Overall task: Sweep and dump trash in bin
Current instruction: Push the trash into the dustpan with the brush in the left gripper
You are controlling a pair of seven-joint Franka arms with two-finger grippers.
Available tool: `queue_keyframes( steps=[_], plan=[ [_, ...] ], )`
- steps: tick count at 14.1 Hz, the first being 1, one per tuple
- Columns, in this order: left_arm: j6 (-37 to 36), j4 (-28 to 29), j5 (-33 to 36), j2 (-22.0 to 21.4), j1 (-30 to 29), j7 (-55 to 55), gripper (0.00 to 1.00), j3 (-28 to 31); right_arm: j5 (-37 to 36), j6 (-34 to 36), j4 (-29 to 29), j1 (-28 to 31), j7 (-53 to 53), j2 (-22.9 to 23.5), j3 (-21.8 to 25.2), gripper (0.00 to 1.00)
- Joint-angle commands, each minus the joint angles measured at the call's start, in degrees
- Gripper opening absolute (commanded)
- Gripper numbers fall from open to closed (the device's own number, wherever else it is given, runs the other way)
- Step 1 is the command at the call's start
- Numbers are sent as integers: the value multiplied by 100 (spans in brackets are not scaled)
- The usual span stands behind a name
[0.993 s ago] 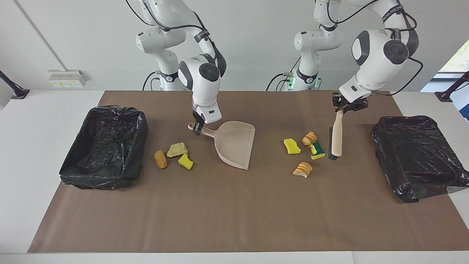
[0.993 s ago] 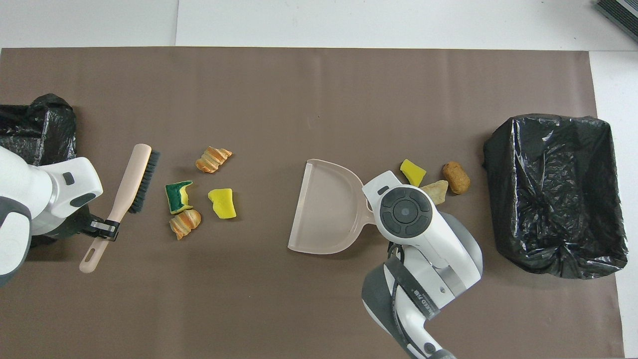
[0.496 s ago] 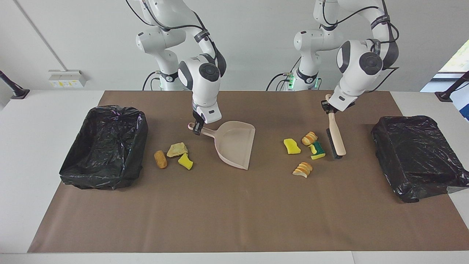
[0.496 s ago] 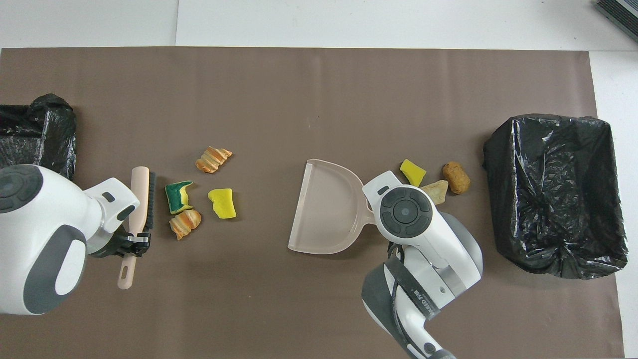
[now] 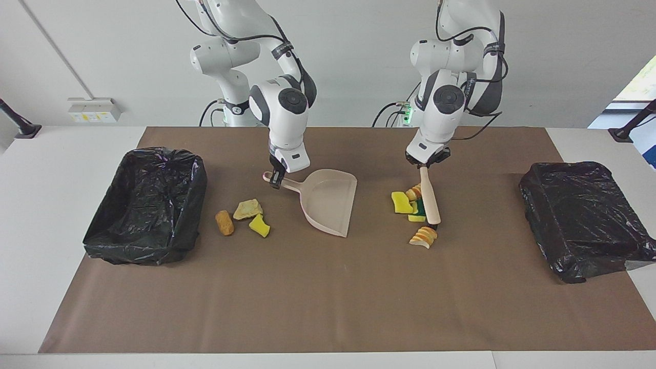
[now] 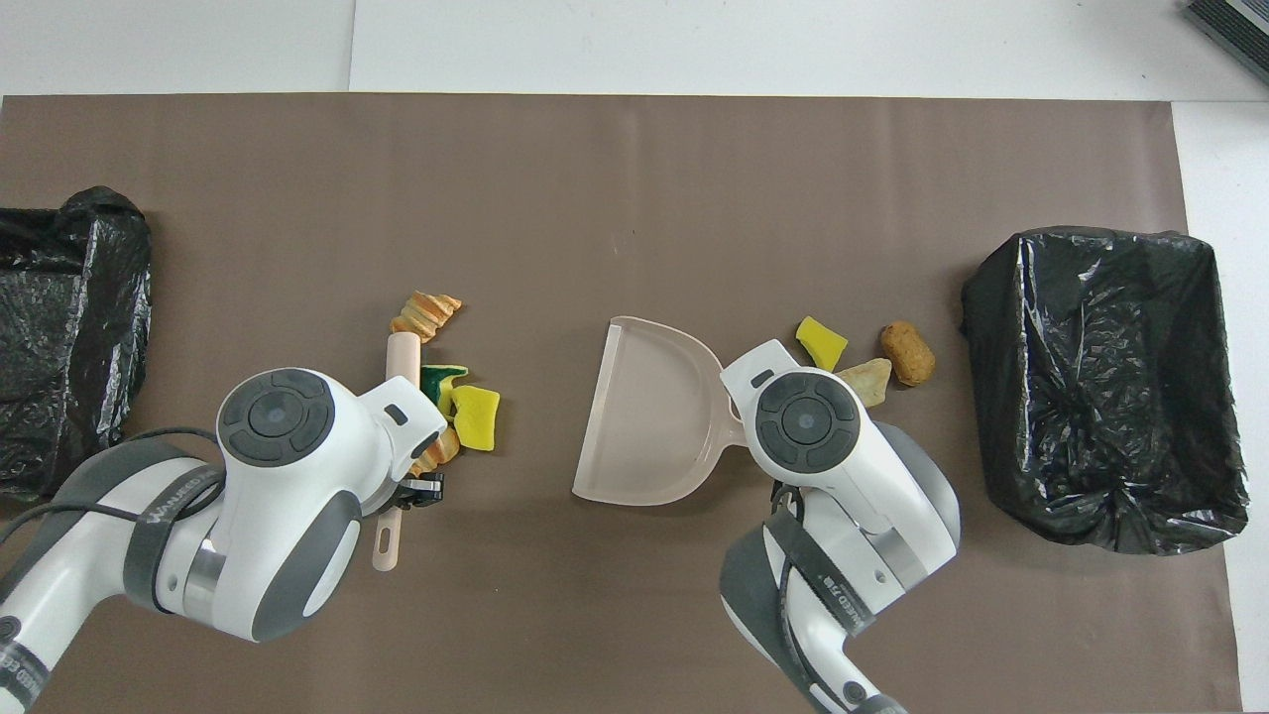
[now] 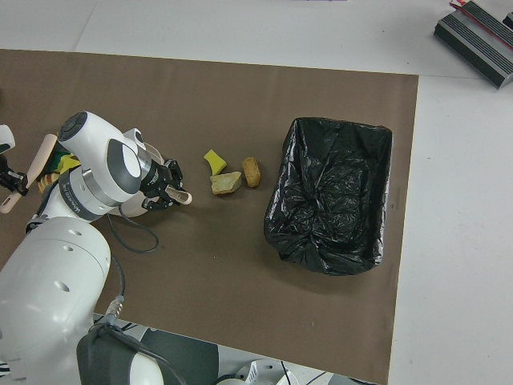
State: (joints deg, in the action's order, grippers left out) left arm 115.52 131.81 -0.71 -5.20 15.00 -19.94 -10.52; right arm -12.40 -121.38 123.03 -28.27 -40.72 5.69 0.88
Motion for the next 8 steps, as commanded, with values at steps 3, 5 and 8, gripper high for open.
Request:
queue_keyframes(
  steps=[3,5,8],
  plan=[
    [531,-15,-841,106,1037,-10,0,76,-43,-114,72,67,117,-15,-35,0],
    [892,-67,-1131,299,1434,16,0,59,-43,-114,72,67,117,-15,-35,0],
    [858,-514,-1527,431,1724,-27,0,59,-43,-114,72,76,117,-15,-35,0]
  ],
)
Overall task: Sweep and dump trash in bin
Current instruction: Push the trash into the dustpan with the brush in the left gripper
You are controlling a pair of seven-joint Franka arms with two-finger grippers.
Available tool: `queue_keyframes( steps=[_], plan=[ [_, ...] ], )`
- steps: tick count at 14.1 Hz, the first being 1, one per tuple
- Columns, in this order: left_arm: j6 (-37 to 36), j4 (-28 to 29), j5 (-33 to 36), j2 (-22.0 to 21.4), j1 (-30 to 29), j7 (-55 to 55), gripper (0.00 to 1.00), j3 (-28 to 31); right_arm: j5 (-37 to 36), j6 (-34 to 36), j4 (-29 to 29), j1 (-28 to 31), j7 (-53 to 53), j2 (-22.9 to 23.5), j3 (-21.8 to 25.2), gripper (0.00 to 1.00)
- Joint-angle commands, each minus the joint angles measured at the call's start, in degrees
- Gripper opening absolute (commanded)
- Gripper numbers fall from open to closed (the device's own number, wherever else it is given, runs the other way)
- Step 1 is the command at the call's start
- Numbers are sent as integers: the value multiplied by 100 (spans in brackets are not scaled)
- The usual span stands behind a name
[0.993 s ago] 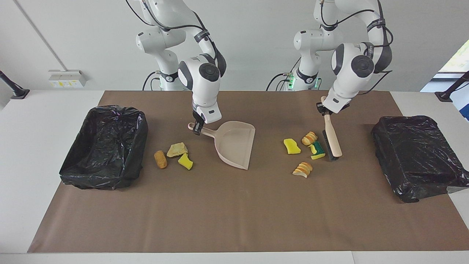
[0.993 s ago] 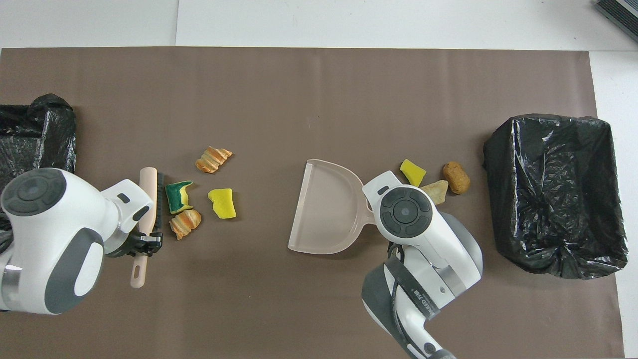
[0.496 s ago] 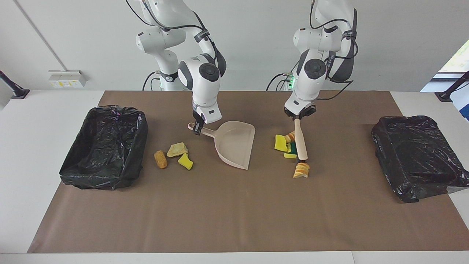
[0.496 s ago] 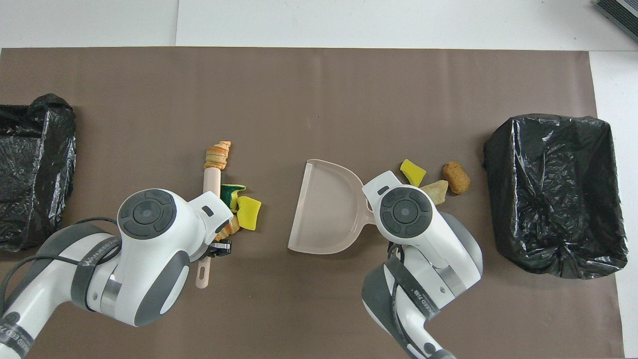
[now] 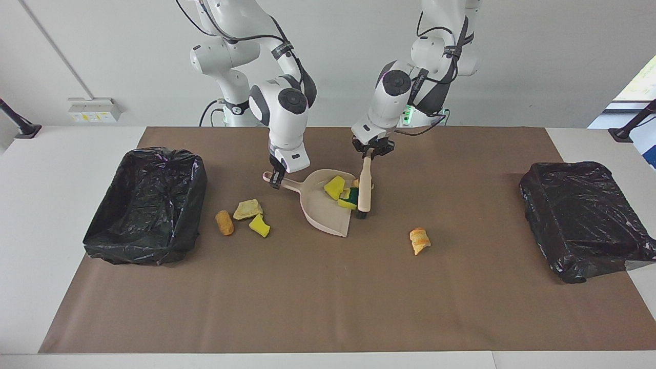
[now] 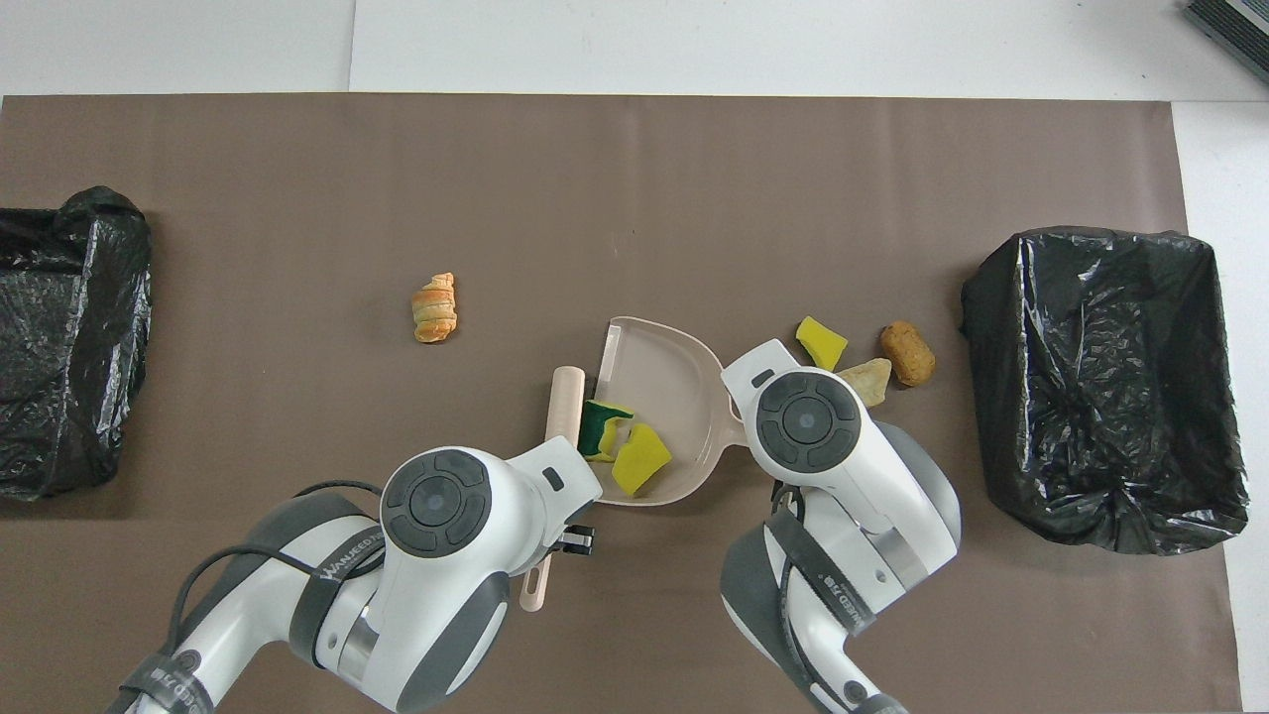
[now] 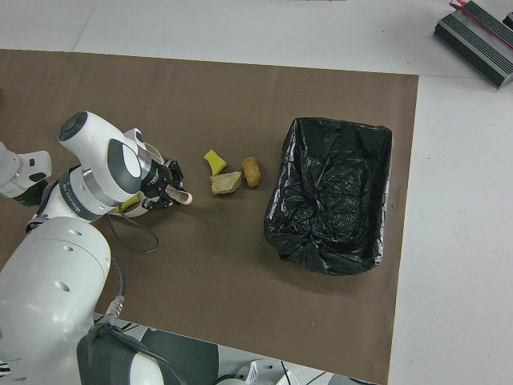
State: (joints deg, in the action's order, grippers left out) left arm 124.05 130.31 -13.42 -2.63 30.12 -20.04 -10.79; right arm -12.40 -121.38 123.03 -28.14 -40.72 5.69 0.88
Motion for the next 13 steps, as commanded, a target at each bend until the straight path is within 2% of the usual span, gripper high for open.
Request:
queue_keyframes(
  steps=[1,8,13],
  plan=[
    [5,-592,-336,288,213,-26,0,77,-43,-114,72,63,117,-15,-35,0],
    [-548,-1156,-240,307,-287,-44,0,147,-43,-114,72,63,117,-15,-35,0],
    [-1006,-1148,496,298,-797,53,0,156,-43,-114,72,63,108,-15,-35,0]
  ],
)
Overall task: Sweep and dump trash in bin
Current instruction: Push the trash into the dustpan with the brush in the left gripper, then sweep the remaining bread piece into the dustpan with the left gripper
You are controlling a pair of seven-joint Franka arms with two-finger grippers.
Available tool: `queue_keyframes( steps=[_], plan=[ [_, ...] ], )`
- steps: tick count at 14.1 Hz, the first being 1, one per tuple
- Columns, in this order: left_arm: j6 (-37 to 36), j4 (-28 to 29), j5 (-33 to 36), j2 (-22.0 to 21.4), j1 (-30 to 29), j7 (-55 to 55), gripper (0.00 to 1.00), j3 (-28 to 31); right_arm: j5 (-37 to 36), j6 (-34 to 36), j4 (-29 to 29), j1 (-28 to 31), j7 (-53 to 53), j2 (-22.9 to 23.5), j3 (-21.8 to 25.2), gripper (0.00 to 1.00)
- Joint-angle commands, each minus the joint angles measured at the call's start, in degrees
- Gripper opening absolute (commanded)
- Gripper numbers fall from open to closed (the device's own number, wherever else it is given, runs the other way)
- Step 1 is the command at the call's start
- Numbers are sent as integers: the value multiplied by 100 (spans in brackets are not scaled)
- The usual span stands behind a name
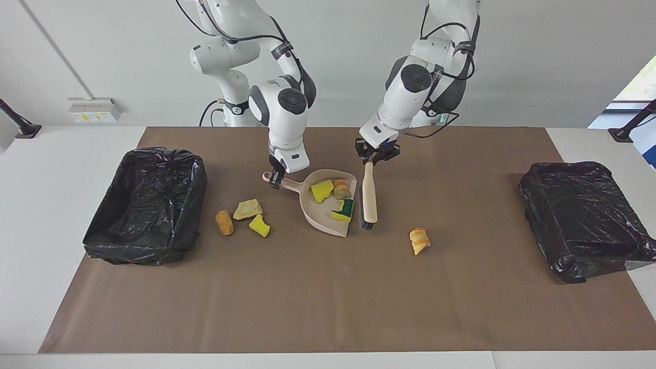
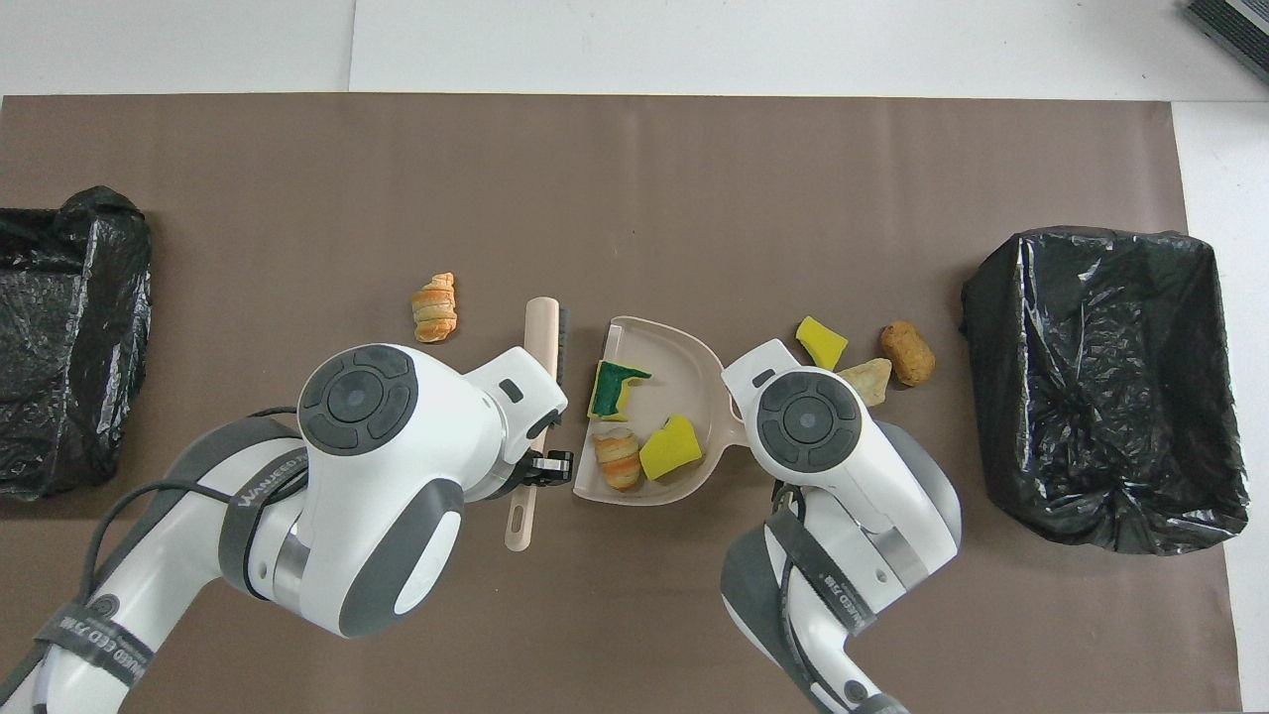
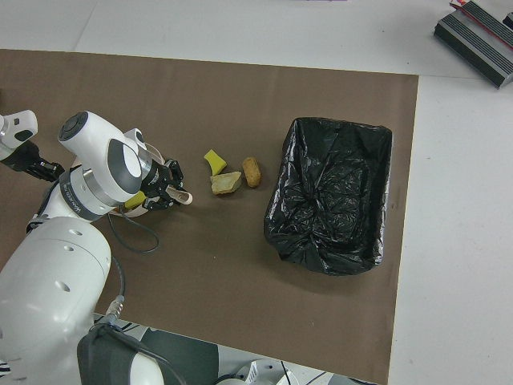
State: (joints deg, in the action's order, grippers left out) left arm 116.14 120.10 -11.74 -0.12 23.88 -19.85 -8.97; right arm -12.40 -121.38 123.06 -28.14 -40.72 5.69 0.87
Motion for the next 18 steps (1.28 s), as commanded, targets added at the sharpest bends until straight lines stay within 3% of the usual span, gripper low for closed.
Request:
queue_keyframes(
  steps=[1,7,11,15,18],
  plan=[
    [-206,-136,600,65,-356,60,0,-26,-43,-114,69,63,108,-15,-34,0],
    [-22,-584,1550,521,-1762,1725,0,-26,-43,-123,69,72,117,-15,-34,0],
    [435,-733,2000,1066,-2316,2422,0,-34,-43,-114,69,72,117,-15,-34,0],
    [392,-708,1886,1278,-2126,2881,0,-96,-43,-123,69,72,117,-15,-34,0],
    [383,-506,1036,1164,-1704,2873,0,-105,-43,-114,77,98,117,-15,-34,0]
  ],
)
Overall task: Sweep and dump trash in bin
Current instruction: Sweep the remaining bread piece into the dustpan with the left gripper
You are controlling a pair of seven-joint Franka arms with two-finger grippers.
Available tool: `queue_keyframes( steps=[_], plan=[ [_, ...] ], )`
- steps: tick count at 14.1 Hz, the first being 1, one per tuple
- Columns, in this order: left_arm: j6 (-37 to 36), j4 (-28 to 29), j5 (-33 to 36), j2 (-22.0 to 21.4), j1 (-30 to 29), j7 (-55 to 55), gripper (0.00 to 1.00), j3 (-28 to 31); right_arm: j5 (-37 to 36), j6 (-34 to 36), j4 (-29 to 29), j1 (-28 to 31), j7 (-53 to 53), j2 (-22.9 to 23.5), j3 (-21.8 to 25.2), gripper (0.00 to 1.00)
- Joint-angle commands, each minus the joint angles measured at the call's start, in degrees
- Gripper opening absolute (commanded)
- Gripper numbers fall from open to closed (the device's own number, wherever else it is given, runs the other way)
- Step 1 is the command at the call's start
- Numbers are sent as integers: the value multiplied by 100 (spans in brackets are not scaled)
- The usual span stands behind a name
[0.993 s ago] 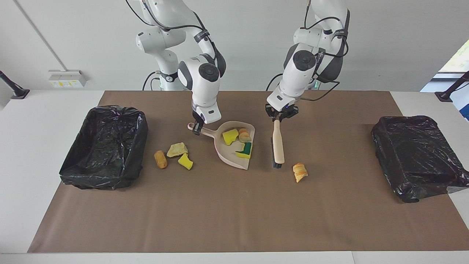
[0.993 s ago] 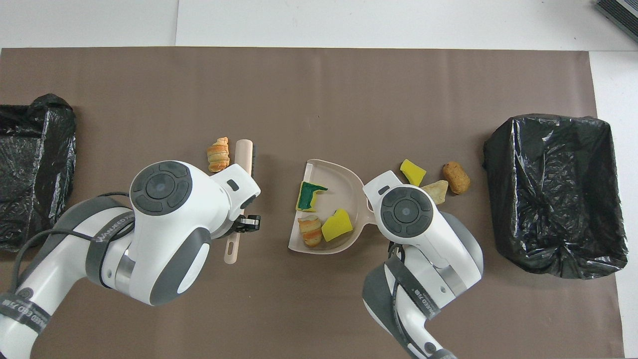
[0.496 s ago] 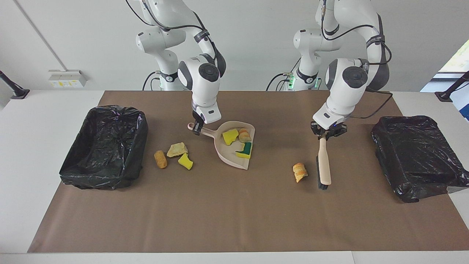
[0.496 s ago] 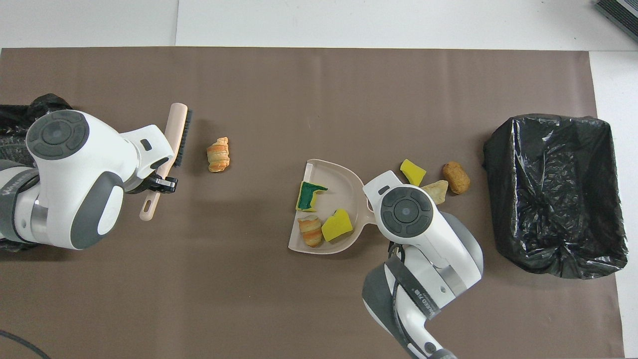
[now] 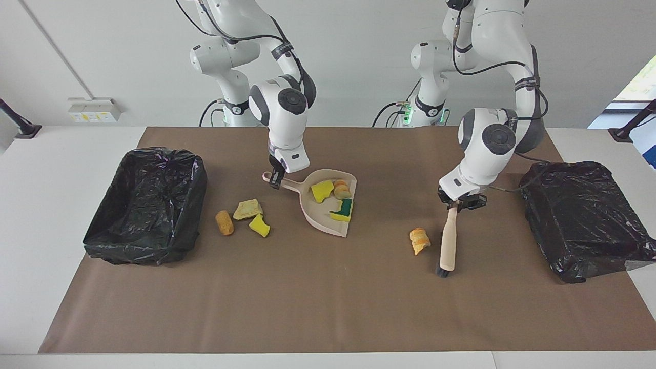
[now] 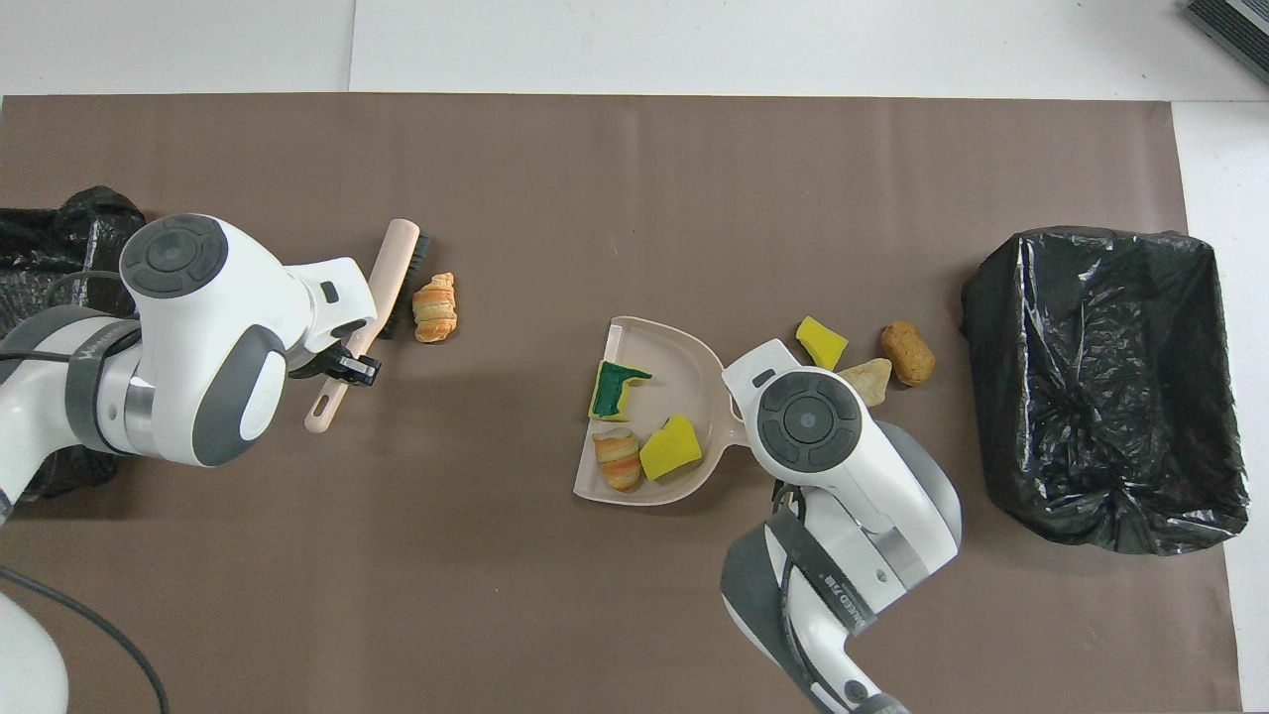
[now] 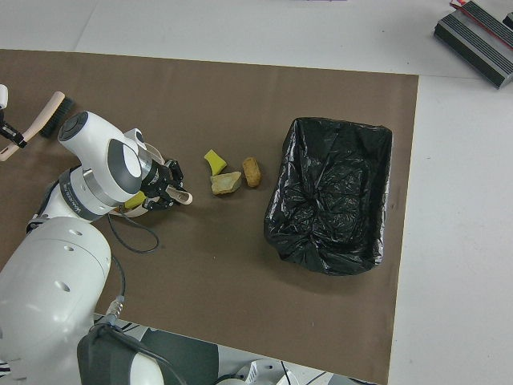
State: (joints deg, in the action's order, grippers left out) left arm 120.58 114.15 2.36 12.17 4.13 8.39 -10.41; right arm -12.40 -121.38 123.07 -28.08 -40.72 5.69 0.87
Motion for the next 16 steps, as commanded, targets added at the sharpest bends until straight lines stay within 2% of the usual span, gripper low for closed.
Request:
queue_keyframes(
  steps=[1,3,5,9,13,16],
  plan=[
    [-96,107,-420,-117,560,31,0,39,-43,-114,68,92,117,-15,-34,0],
    [-114,299,-490,-284,1069,-21,0,39,-43,-122,68,92,117,-15,-34,0],
    [-105,511,-849,-443,1545,-327,0,39,-43,-122,77,92,117,-15,-34,0],
    [-183,556,-1139,-584,2293,-996,0,39,-43,-114,77,92,117,-15,-34,0],
    [-210,468,-1317,-593,2408,-1997,0,-233,-43,-122,77,92,117,-15,-34,0],
    [-525,468,-1308,-601,2259,-2104,0,-181,-43,-122,77,101,117,-15,-34,0]
  ],
)
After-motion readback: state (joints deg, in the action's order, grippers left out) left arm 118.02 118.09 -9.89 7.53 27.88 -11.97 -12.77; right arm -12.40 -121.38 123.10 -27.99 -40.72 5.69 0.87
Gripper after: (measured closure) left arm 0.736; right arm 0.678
